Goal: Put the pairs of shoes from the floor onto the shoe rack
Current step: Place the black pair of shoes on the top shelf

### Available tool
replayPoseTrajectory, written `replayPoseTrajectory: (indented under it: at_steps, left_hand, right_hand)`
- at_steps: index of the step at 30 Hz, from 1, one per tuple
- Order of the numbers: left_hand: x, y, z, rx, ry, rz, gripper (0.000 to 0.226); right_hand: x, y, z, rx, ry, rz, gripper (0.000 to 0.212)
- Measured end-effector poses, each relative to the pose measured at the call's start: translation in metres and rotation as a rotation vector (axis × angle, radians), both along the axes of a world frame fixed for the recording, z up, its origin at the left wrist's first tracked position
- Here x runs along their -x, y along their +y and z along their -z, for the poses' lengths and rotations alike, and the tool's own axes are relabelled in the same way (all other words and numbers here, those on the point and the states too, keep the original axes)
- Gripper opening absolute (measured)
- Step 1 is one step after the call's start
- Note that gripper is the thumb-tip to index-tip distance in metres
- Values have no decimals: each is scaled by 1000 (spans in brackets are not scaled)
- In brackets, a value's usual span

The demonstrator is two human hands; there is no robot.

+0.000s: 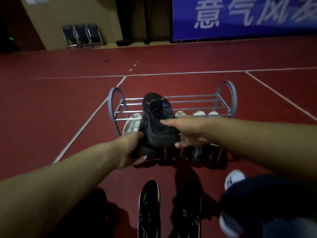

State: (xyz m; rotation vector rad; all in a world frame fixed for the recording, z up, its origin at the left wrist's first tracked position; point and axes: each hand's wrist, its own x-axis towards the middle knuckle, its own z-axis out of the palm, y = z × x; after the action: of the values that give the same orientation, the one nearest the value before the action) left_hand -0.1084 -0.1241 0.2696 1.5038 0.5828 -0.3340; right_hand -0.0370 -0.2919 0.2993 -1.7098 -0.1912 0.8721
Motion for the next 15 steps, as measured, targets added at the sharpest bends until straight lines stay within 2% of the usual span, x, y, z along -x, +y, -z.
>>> replayPoseTrajectory:
  at_steps: [3,5,8,10,15]
  left_hand:
    - [-44,-6,-23,70,-96,-80,22]
    - [-64,4,-22,38,-142,-159,25]
    - [-80,34,-5,9,-158,-221,23]
    - [-89,50,1,73,-143,-285,23]
    - [-135,87,12,209,-132,-428,25]
  right_hand:
    - [-37,9,-21,-172,37,141,16]
    - [-62,12,-16,-216,28,247,22]
    - [-92,17,15,-152,-114,391,33]
    - [-112,26,31,-91,-170,445,34]
    - [-168,65,51,-67,-141,603,31]
